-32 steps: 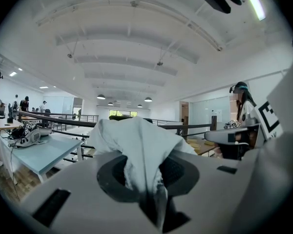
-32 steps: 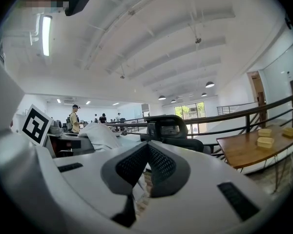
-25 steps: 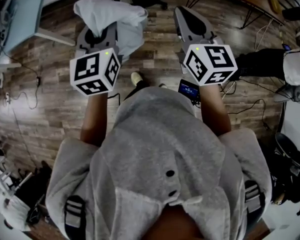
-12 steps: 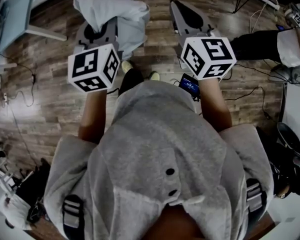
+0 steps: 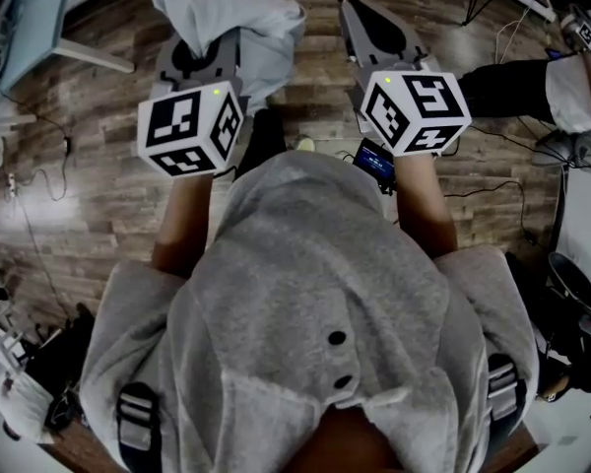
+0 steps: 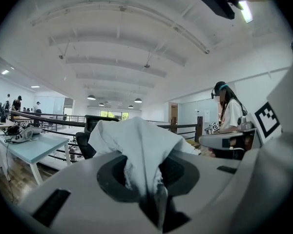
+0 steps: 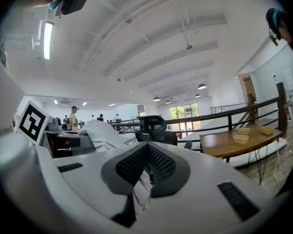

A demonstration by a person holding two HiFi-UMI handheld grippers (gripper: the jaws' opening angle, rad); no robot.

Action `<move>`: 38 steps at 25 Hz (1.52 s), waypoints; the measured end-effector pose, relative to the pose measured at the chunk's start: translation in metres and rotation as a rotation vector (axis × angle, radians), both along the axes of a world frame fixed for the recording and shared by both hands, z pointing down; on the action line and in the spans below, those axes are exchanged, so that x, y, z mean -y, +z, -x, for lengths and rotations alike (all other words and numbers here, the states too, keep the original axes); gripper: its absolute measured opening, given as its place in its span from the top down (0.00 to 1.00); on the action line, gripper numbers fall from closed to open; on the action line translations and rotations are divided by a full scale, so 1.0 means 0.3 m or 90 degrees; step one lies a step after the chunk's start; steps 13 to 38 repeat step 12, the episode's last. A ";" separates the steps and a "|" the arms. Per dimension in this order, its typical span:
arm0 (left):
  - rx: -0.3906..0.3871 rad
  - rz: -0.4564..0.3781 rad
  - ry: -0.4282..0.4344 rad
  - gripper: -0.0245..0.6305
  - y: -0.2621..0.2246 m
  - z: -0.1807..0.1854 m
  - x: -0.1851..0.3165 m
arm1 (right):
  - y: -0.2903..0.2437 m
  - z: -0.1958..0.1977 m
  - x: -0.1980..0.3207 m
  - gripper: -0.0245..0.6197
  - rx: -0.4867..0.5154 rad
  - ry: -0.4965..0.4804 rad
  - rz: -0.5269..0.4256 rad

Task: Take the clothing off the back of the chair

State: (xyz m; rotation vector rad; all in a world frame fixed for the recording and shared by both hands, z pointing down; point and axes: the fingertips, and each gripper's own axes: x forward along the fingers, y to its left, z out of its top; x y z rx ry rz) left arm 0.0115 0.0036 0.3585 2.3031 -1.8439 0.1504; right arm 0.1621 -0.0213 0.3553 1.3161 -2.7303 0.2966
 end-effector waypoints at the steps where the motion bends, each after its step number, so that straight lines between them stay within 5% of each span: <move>1: 0.002 -0.001 0.001 0.82 -0.002 0.010 0.000 | -0.003 0.009 -0.001 0.95 0.001 0.001 -0.003; 38: 0.000 -0.011 -0.005 0.82 -0.028 0.048 0.017 | -0.026 0.042 0.025 0.95 0.000 -0.002 -0.012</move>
